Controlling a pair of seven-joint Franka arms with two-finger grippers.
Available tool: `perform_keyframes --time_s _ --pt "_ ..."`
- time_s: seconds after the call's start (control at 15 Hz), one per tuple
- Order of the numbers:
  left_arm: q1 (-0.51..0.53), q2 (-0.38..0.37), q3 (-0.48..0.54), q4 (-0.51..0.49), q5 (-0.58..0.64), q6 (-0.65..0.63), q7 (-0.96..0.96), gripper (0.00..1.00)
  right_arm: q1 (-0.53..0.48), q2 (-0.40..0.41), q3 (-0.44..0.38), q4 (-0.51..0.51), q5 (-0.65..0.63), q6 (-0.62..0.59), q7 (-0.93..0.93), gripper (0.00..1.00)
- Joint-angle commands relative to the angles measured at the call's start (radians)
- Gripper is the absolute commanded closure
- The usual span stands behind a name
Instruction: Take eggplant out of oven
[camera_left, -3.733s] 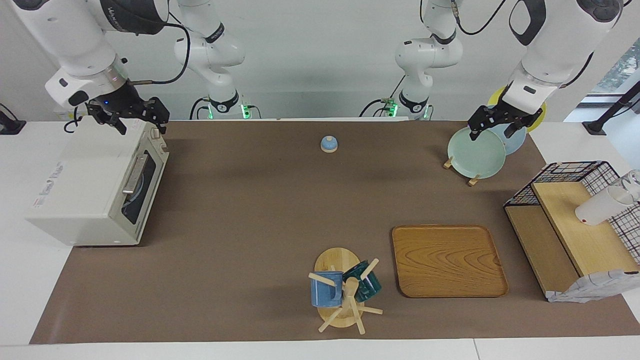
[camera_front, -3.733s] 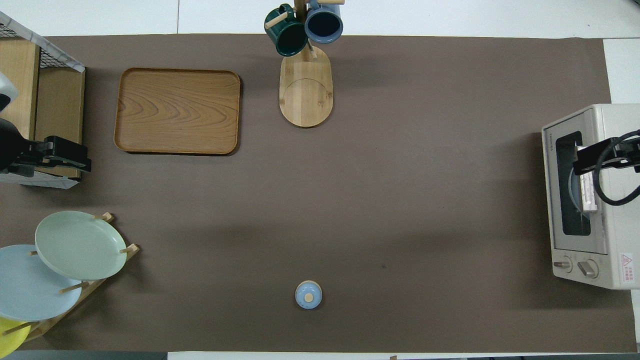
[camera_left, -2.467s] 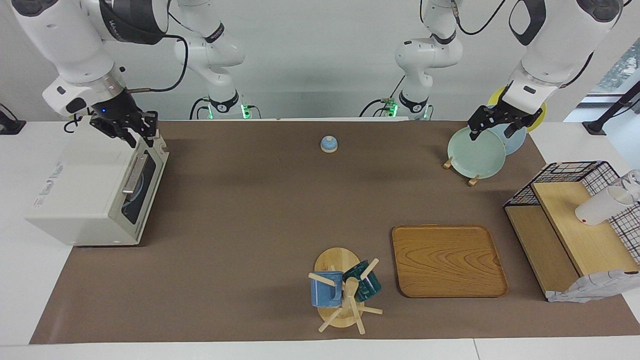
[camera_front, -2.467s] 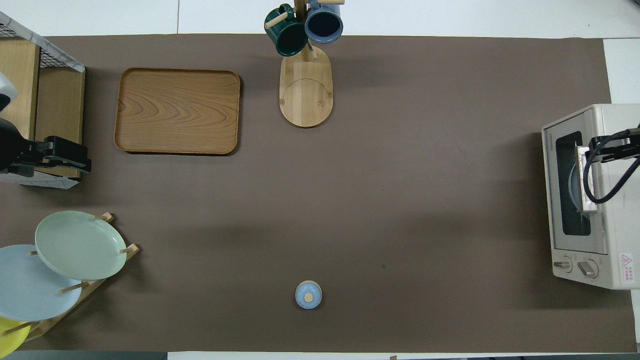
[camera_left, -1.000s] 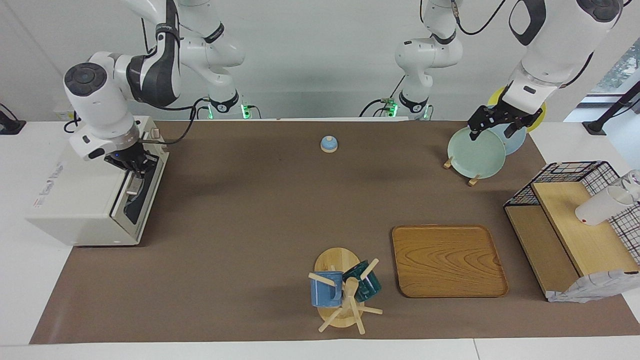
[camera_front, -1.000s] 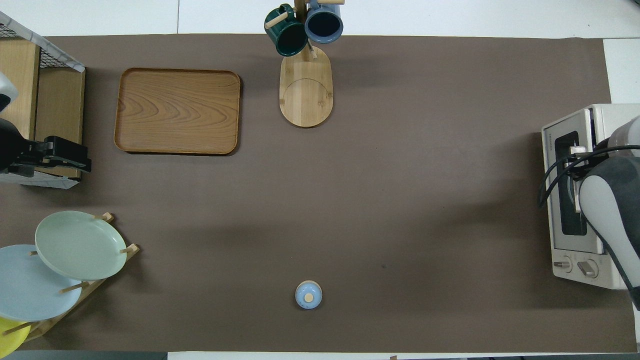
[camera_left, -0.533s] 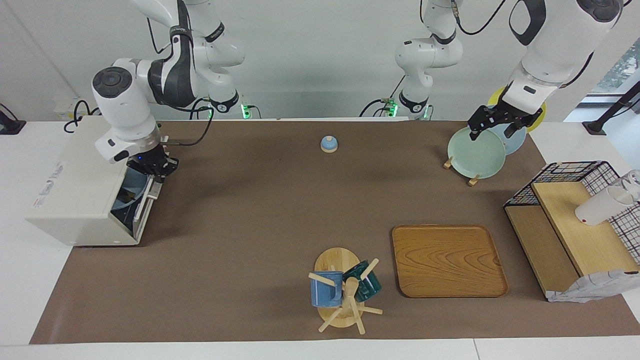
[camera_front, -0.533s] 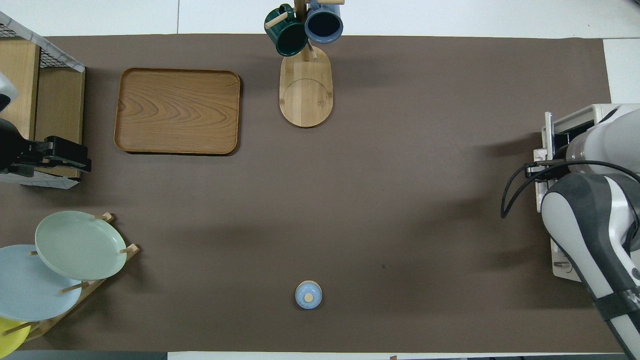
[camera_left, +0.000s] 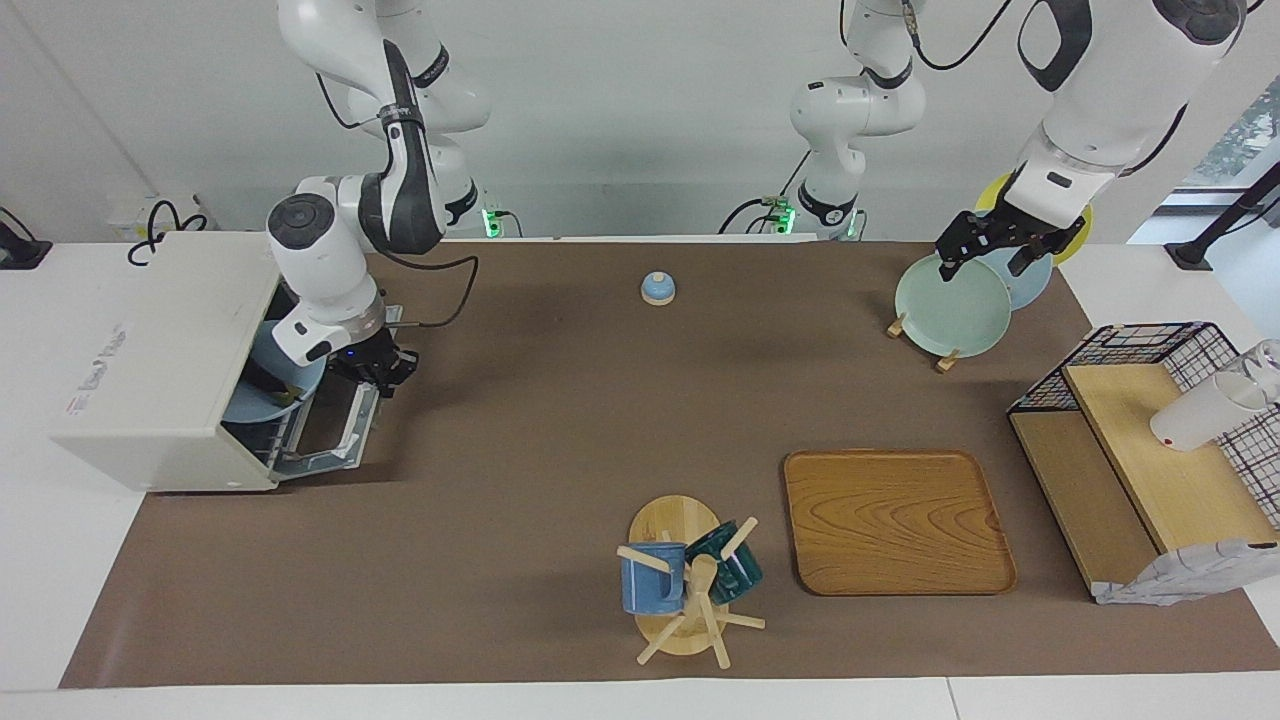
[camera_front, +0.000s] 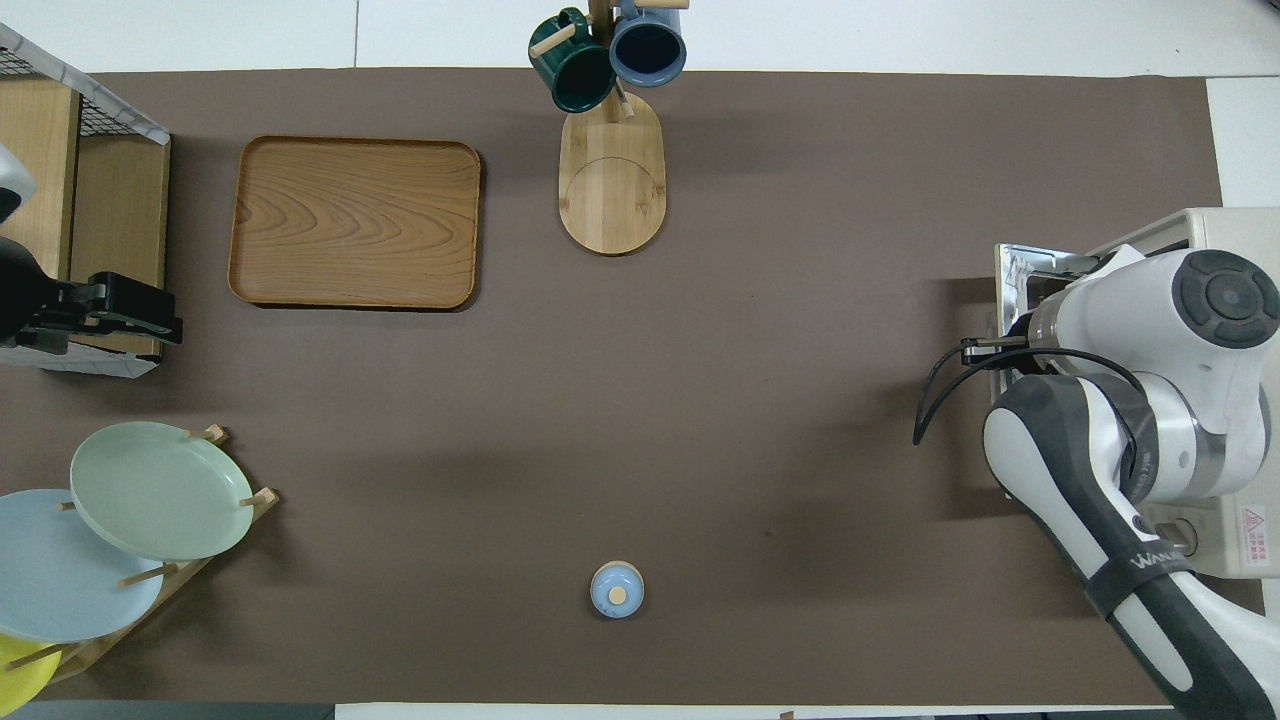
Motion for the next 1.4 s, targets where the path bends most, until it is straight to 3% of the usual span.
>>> perform_keyframes --time_s 0.0,0.47,0.67,0.87,1.0,1.07,1.2,1.33 --pt "0.004 -0.018 -0.004 -0.010 0.017 -0.003 -0.010 0.00 -0.044 0.073 -0.027 0.008 -0.024 0.069 -0.014 1.00" --pt "0.004 -0.018 -0.004 -0.010 0.017 -0.002 -0.010 0.00 -0.041 0.101 -0.024 0.015 0.017 0.072 -0.011 1.00" --pt "0.004 -0.018 -0.004 -0.010 0.017 -0.003 -0.010 0.00 -0.041 0.099 0.020 0.026 0.025 0.056 0.042 1.00" --pt "0.004 -0.018 -0.004 -0.010 0.017 -0.006 -0.010 0.00 -0.041 0.090 0.071 0.063 0.033 -0.015 0.100 1.00" --pt "0.004 -0.018 -0.004 -0.010 0.017 -0.005 -0.010 0.00 -0.043 0.076 0.079 0.124 0.033 -0.129 0.121 1.00" --pt "0.004 -0.018 -0.004 -0.010 0.017 -0.006 -0.010 0.00 -0.044 0.056 0.077 0.147 0.033 -0.189 0.121 0.91" --pt "0.004 -0.018 -0.004 -0.010 0.017 -0.006 -0.010 0.00 -0.047 0.013 0.074 0.156 0.020 -0.263 0.119 0.57" --pt "0.004 -0.018 -0.004 -0.010 0.017 -0.008 -0.010 0.00 -0.058 -0.019 0.067 0.156 0.001 -0.328 0.110 0.50"
